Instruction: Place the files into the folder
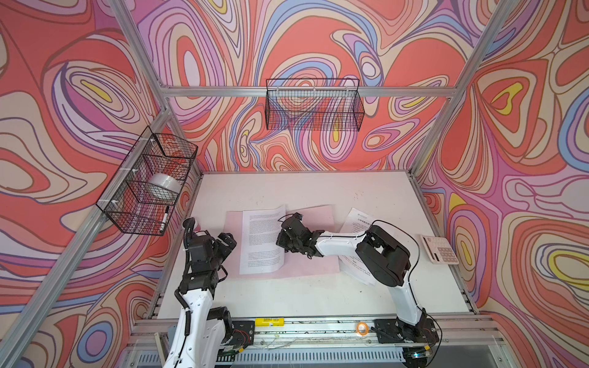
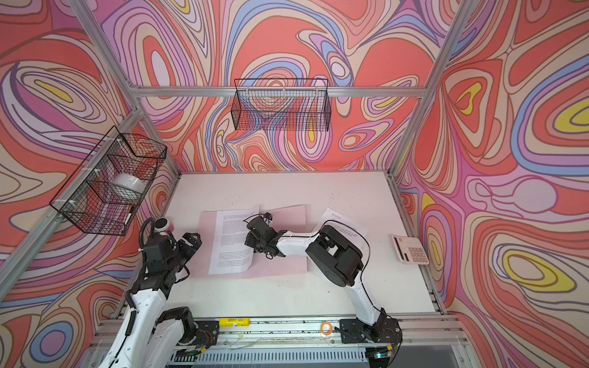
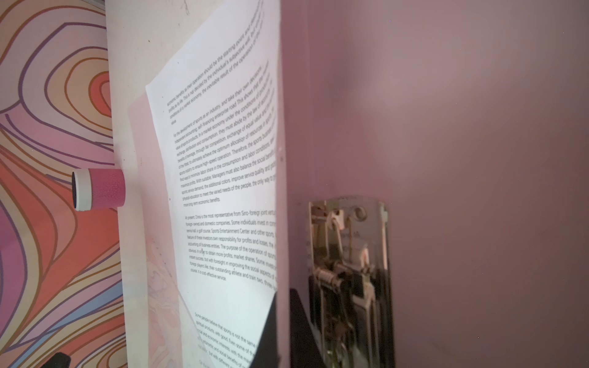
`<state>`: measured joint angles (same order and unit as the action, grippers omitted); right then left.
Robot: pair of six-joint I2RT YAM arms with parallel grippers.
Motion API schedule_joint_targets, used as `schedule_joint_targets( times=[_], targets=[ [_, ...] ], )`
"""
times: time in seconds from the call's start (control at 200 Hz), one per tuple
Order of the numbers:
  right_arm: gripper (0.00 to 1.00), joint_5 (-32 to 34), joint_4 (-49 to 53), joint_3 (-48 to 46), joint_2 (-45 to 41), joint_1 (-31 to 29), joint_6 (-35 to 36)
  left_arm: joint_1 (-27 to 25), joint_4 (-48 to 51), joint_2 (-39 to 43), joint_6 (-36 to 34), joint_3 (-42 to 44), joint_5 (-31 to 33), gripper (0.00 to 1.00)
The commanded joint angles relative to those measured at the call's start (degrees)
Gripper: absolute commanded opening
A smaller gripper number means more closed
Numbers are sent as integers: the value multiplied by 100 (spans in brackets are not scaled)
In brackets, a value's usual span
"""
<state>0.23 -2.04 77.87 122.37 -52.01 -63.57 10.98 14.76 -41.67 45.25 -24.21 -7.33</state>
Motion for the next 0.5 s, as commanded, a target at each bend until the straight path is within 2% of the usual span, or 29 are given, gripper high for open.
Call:
schedule_joint_targets(
  times=[0.0,0.19,0.496],
  targets=[
    [0,71,98,265,188,-110,-6,44,-58,54,36,92,-20,97],
    [0,74,249,560,380,-277,-6,37,-38,71,36,87,-23,97],
    [0,133,193,533,531,-345,-120,41,-23,96,45,92,-23,97]
  ],
)
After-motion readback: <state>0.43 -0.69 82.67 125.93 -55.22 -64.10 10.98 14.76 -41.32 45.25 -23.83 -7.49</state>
